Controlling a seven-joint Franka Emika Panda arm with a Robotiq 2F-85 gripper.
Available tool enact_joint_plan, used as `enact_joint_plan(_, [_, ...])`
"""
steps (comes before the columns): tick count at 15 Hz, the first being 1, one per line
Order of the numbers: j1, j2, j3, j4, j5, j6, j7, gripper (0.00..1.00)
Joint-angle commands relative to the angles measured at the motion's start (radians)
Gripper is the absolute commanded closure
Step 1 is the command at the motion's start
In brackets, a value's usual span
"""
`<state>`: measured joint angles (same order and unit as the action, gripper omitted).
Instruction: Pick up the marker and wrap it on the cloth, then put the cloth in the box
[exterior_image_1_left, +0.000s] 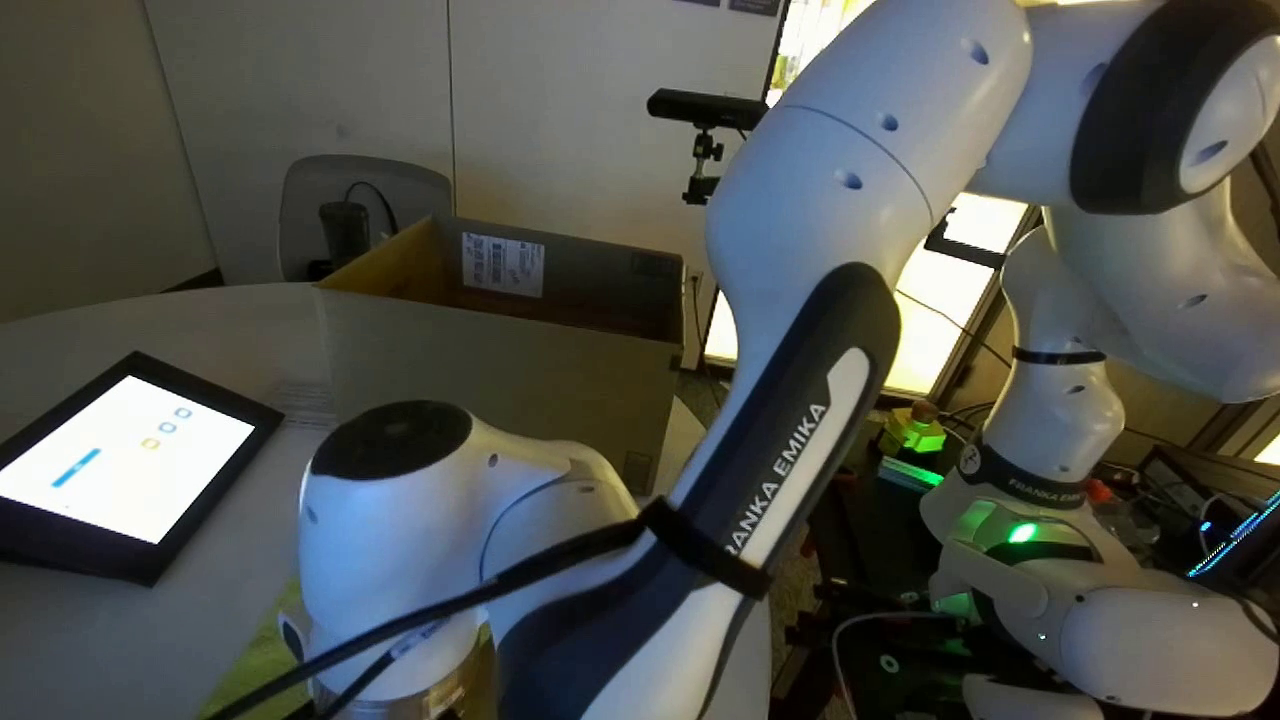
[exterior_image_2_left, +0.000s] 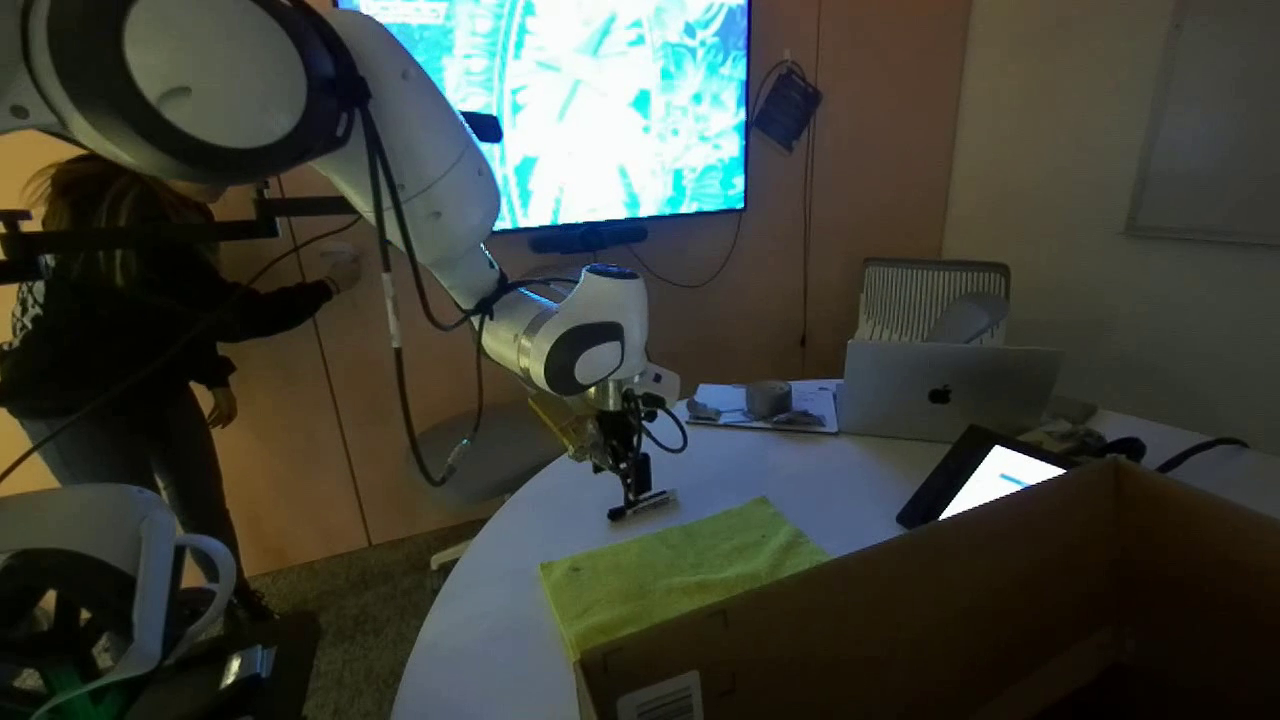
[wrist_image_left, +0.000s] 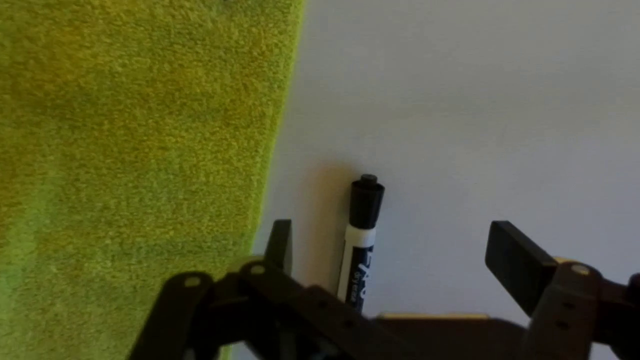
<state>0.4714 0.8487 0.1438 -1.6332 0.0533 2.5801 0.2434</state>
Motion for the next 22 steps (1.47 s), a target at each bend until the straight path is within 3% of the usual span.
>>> enact_joint_plan(1, [0.069,0.027,-0.032,0.075,-0.073,-0.028,0.040,0.00])
enact_joint_plan(9, [0.116,0.070,-0.034,0.176,-0.115,-0.057,0.034,0.00])
enact_joint_plan(22, [0.137,0.239,-0.104,0.331,-0.147,-0.069,0.047,0.00])
